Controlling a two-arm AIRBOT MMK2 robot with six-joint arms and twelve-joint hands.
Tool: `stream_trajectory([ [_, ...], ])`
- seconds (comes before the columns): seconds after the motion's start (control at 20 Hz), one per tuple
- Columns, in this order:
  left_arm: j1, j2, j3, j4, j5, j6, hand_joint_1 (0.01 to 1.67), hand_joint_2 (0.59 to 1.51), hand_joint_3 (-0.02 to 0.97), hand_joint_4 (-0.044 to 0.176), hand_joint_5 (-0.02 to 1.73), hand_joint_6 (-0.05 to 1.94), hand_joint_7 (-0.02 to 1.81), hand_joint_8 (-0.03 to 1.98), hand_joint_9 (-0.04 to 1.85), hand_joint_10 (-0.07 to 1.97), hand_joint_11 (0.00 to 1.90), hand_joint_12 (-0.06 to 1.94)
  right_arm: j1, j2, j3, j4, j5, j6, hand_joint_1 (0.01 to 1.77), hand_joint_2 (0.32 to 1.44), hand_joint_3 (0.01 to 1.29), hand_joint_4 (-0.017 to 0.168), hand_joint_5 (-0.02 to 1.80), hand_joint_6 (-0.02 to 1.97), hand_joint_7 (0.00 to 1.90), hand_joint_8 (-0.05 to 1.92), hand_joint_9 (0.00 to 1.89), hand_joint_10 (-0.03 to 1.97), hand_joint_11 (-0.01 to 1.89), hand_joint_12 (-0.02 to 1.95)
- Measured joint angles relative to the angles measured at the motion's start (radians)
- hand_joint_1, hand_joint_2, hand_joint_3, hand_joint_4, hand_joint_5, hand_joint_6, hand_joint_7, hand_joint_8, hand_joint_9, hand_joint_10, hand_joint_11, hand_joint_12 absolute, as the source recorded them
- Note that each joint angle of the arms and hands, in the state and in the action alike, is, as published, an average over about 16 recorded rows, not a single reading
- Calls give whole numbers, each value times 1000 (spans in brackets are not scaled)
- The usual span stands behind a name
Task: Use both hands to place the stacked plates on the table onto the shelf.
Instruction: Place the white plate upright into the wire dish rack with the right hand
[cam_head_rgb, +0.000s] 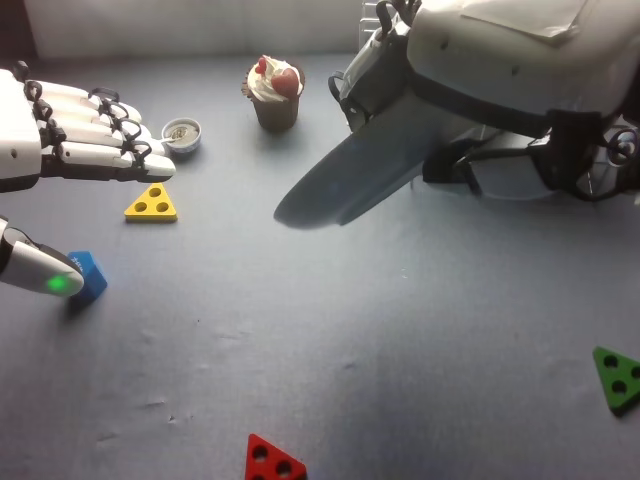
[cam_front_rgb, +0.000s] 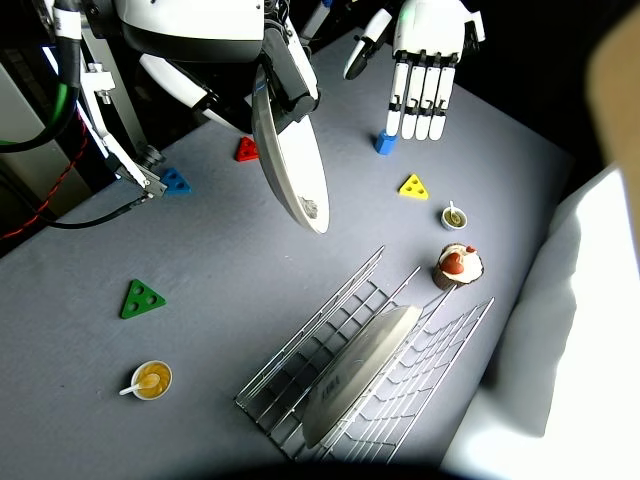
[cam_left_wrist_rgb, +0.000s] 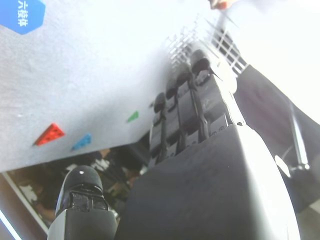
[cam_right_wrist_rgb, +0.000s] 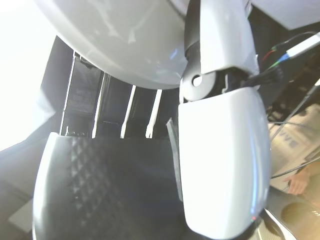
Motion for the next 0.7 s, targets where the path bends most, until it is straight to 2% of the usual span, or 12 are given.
stream_trajectory([
  [0.4,-1,0,2,1,7,0,22,1103,3,-2,151,19,225,4,233,9,225,21,4,8,28,26,-1,-2,1441,881,12,3,1045,832,1269,189,1213,605,1060,1003],
  [0.6,-3,0,2,7,11,-1,22,1103,3,-2,150,18,224,4,233,9,227,20,4,10,52,48,0,-4,1431,881,12,4,1042,844,1281,208,1209,667,1124,752],
  [0.7,-5,0,1,10,14,-1,21,1103,3,-2,149,18,225,4,235,9,230,20,4,12,63,67,1,-6,1425,881,12,4,1032,847,1283,207,1214,663,1148,690],
])
